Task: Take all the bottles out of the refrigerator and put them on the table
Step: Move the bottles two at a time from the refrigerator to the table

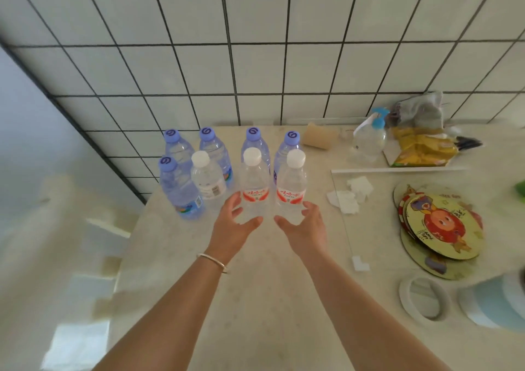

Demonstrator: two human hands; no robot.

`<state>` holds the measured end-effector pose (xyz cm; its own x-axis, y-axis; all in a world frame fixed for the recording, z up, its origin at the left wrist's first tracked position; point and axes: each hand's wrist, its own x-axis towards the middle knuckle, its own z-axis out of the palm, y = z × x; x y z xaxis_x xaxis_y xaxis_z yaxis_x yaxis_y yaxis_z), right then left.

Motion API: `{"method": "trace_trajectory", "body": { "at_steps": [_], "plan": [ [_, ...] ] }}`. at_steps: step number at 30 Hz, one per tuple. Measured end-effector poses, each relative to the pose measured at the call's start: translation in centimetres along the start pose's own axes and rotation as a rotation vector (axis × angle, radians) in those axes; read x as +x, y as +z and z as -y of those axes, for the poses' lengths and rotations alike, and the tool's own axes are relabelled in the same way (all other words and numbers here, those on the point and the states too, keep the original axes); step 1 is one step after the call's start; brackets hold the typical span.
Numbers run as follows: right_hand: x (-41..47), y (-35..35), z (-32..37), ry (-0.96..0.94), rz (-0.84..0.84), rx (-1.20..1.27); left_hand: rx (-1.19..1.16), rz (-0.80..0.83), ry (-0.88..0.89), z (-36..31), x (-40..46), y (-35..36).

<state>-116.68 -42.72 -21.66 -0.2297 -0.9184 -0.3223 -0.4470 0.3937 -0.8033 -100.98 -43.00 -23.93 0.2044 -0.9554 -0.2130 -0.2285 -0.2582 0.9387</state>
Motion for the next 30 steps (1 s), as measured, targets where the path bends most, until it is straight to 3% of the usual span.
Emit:
{"method": "trace_trajectory", "body": {
  "at_steps": [5,12,19,22,30],
  "plan": [
    [-4.9,-2.0,1.9,-0.168,0.057,0.001,0.012,-0.147,0.101,-3.4,-5.6,-2.5],
    [-14.7,-5.8,5.0,-0.579,0.194,0.004,0.007,-0.350,0.253,-8.2,-18.3,-6.6],
    [-28.6,-7.9,5.5,-0.860,0.482,0.072,0.093,-0.696,0.230,-8.4,-36.7,-10.7],
    [-33.0,-7.3,5.5,-0.909,0.563,0.118,0.137,-0.752,0.212,-8.5,-41.8,-12.0],
    [-50.7,-3.3,6.3,-1.157,0.839,0.157,0.186,-1.104,0.213,-7.2,-59.2,-19.1]
  ]
}}
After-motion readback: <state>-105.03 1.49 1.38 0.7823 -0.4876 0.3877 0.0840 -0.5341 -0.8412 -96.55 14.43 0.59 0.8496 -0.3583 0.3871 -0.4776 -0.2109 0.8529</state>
